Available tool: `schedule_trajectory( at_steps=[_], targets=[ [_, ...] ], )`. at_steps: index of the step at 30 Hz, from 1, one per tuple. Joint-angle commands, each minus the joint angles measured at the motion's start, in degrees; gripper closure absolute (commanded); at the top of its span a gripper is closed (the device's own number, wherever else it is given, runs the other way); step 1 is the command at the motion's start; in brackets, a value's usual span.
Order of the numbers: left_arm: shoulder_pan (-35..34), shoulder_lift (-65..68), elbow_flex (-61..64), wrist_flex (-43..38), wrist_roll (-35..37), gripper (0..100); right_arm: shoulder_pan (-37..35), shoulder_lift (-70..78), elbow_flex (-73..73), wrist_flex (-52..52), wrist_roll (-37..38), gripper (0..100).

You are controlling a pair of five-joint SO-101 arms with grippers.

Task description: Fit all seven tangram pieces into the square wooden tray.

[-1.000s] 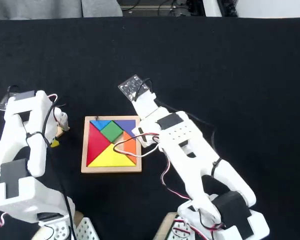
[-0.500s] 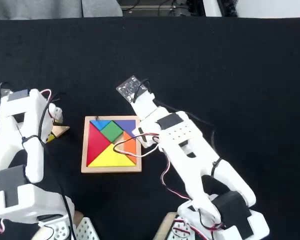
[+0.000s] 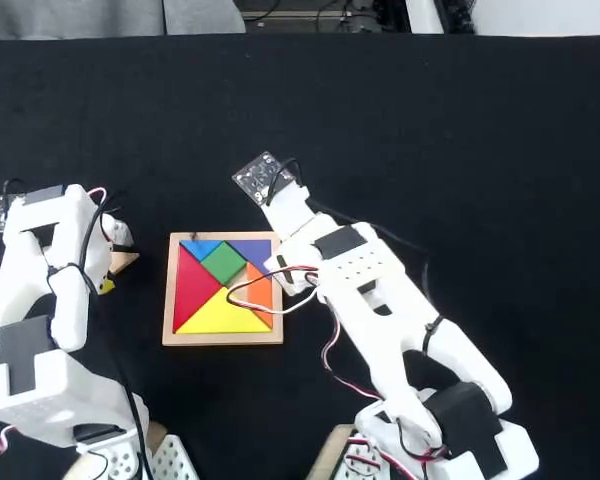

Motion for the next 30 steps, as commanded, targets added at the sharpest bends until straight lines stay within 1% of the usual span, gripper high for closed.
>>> schedule_trajectory(
  at_steps=[1,5,9,13,27,30],
  targets=[
    [-0.48,1.05,-0.40,-3.08,0.79,73,0.26,0.40,-1.71,-1.23,0.53,98.8],
    [-1.27,2.81,-1.01,-3.43,0.88,74,0.26,0.40,-1.71,-1.23,0.53,98.8],
    [-2.42,3.52,-2.15,-3.43,0.88,79,0.26,0.40,-1.71,-1.23,0.53,98.8],
    [-2.68,3.52,-2.15,-3.43,0.88,82,0.26,0.40,-1.71,-1.23,0.53,98.8],
    [-2.33,3.52,-2.15,-2.99,0.26,82,0.26,0.40,-1.71,-1.23,0.53,98.8],
    [-2.68,3.43,-2.51,-2.99,-2.99,83,0.26,0.40,-1.63,-1.23,0.53,98.8]
  ],
)
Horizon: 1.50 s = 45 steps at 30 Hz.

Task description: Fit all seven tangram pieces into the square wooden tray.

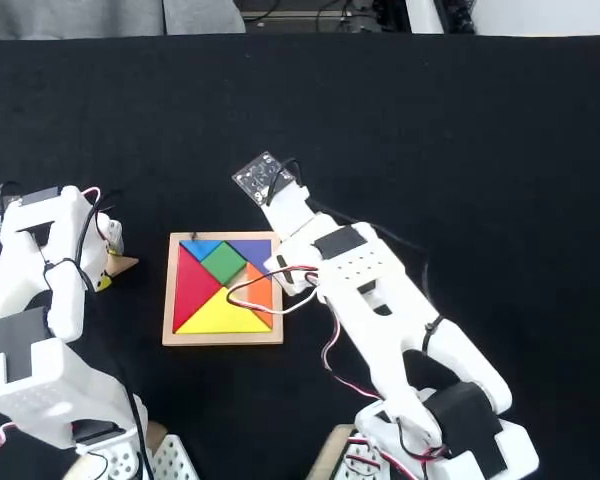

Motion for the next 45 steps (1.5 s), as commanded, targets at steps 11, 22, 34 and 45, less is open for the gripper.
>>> schedule_trajectory(
  at_steps=[11,22,34,45],
  targets=[
    [-0.57,-0.70,-2.86,0.26,-7.65,93,0.26,0.40,-1.63,-1.23,0.53,98.8],
    [10.33,-8.09,-27.47,27.43,-55.30,93,2.02,0.04,-1.89,-1.32,0.26,98.8],
    [33.10,-8.18,-22.46,31.21,-67.69,93,14.33,-0.13,-1.98,-8.70,-10.99,98.8],
    [41.54,-8.00,-4.09,8.88,-48.44,93,19.78,-0.13,-1.89,-11.69,-14.15,98.7]
  ],
)
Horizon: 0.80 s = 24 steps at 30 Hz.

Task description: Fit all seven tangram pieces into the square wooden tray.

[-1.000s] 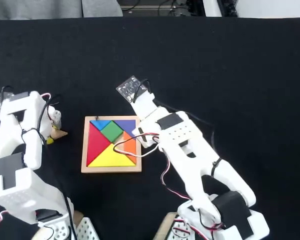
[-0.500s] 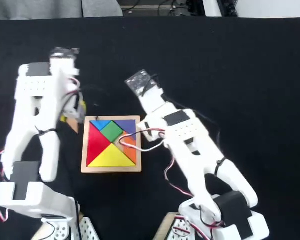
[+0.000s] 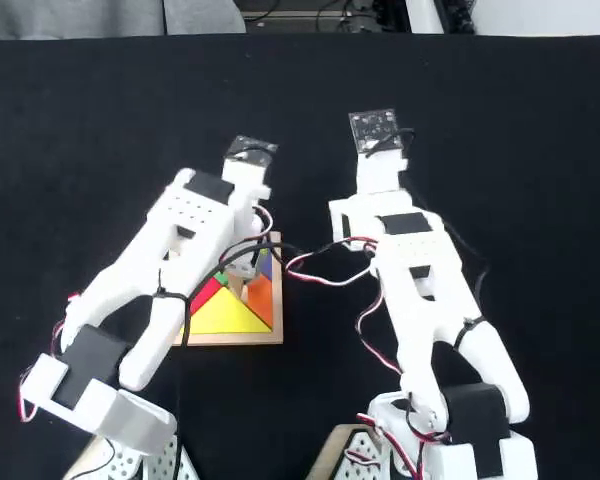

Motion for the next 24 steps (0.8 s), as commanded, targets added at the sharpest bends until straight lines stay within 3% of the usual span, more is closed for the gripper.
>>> schedule_trajectory(
  at_steps=[1,11,17,24],
  targets=[
    [0.57,-2.02,3.74,-3.60,1.41,93,0.62,-0.13,-1.89,-1.14,-0.44,98.7],
    [0.84,-2.02,5.93,-6.42,1.32,92,0.79,-0.13,-1.98,-1.14,-0.35,98.7],
    [0.66,-2.02,6.37,-5.98,6.68,92,0.62,-0.13,-1.98,-1.14,-0.35,98.7],
    [0.92,-2.02,7.08,-6.33,8.00,74,0.62,-0.13,-1.98,-1.14,-0.35,98.7]
  ],
)
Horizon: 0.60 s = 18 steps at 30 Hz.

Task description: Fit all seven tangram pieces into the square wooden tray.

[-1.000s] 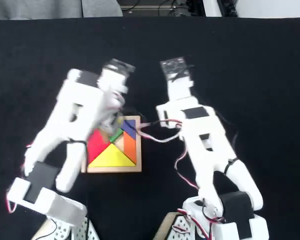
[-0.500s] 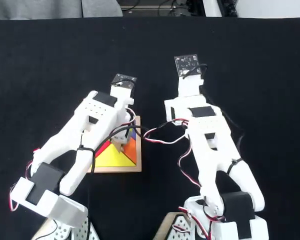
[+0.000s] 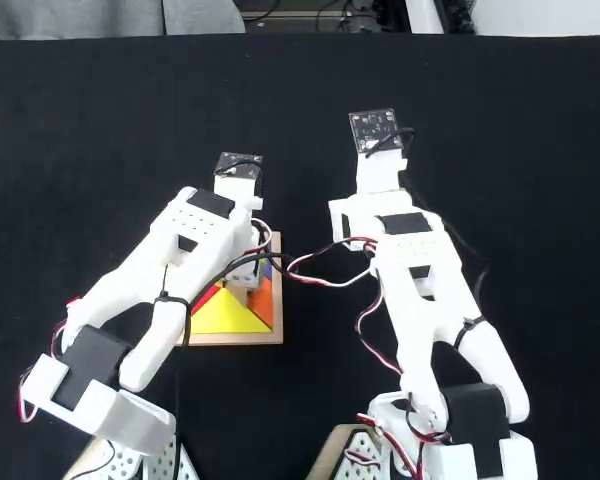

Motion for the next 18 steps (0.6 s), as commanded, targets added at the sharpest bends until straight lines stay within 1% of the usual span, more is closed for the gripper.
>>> schedule_trajectory(
  at_steps=[1,9,14,18],
  targets=[
    [0.57,-2.11,0.04,-0.53,-0.62,74,0.62,-0.13,-1.98,-0.97,-0.35,98.7],
    [-0.48,-2.90,-0.48,0.70,-1.05,74,0.62,-0.13,-1.98,-0.97,-0.35,98.7],
    [-0.48,-7.82,0.84,2.37,-1.05,74,0.62,-0.13,-1.98,-0.97,-0.35,98.7],
    [2.15,-15.03,3.21,0.88,-6.51,74,0.79,-0.13,-1.98,-0.97,-0.35,98.7]
  ],
)
